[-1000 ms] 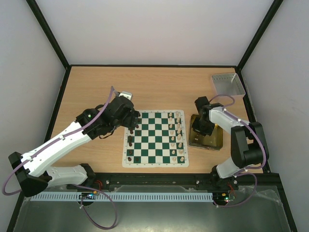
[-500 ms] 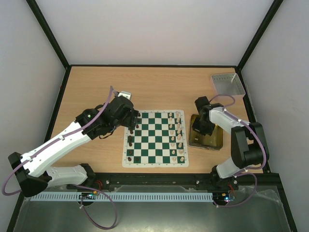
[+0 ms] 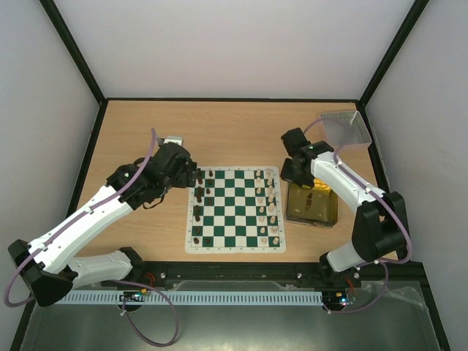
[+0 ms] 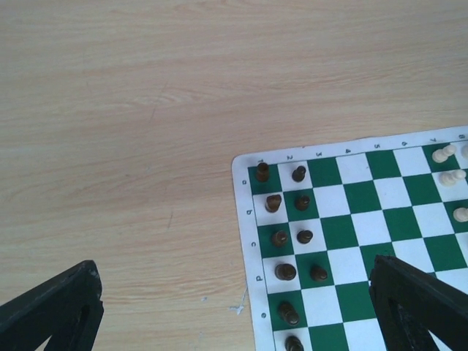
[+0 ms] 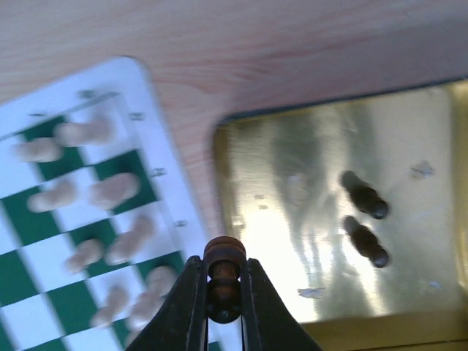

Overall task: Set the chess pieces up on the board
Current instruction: Pick up the chess piece from the storage box.

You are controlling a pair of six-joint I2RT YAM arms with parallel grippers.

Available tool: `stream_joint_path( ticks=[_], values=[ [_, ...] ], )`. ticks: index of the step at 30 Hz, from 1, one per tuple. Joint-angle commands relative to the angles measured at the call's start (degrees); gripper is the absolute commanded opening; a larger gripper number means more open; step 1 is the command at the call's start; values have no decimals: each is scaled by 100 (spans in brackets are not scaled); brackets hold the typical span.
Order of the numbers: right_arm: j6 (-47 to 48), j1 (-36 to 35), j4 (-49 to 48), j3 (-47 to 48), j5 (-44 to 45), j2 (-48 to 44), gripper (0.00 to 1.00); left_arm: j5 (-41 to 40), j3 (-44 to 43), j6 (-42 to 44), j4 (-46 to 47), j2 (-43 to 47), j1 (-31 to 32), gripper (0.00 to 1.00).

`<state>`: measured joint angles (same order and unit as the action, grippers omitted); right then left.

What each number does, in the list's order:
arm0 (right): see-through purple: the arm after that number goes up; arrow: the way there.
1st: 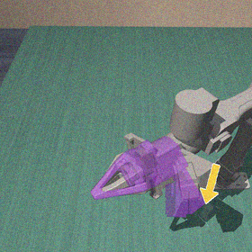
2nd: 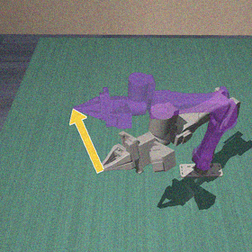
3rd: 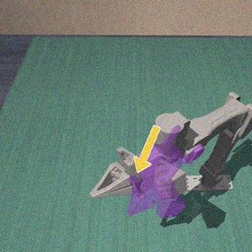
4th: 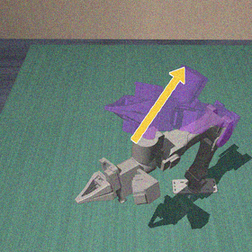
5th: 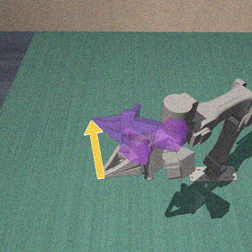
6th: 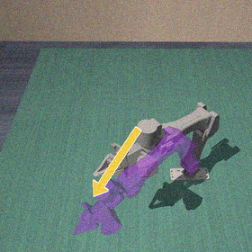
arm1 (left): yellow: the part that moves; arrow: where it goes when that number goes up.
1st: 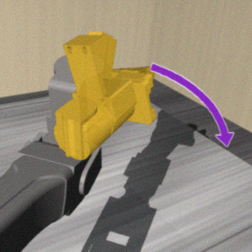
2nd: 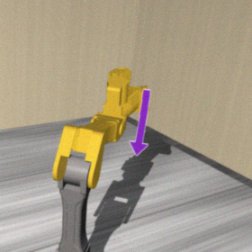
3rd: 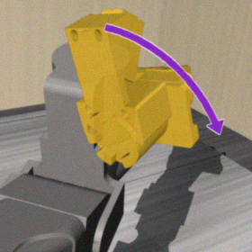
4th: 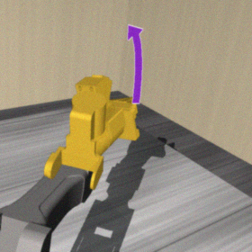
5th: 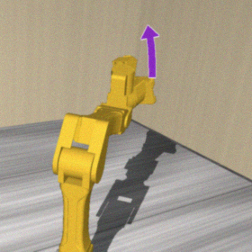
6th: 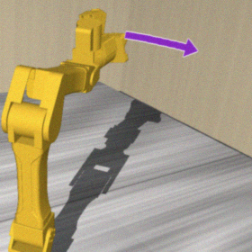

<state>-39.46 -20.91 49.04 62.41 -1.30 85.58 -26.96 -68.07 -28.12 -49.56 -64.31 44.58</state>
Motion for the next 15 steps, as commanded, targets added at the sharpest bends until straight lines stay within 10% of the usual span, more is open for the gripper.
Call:
stream_joint_path(
  ticks=[1, 15],
  values=[
    [-134, -526, 453, 737, 200, 135, 6, 599, 298, -109, 79, 165, -276, 99],
    [535, -2156, 626, 2036, -569, 1402, 7, 2210, 1532, -423, 361, 758, -1764, 99]
  ],
)
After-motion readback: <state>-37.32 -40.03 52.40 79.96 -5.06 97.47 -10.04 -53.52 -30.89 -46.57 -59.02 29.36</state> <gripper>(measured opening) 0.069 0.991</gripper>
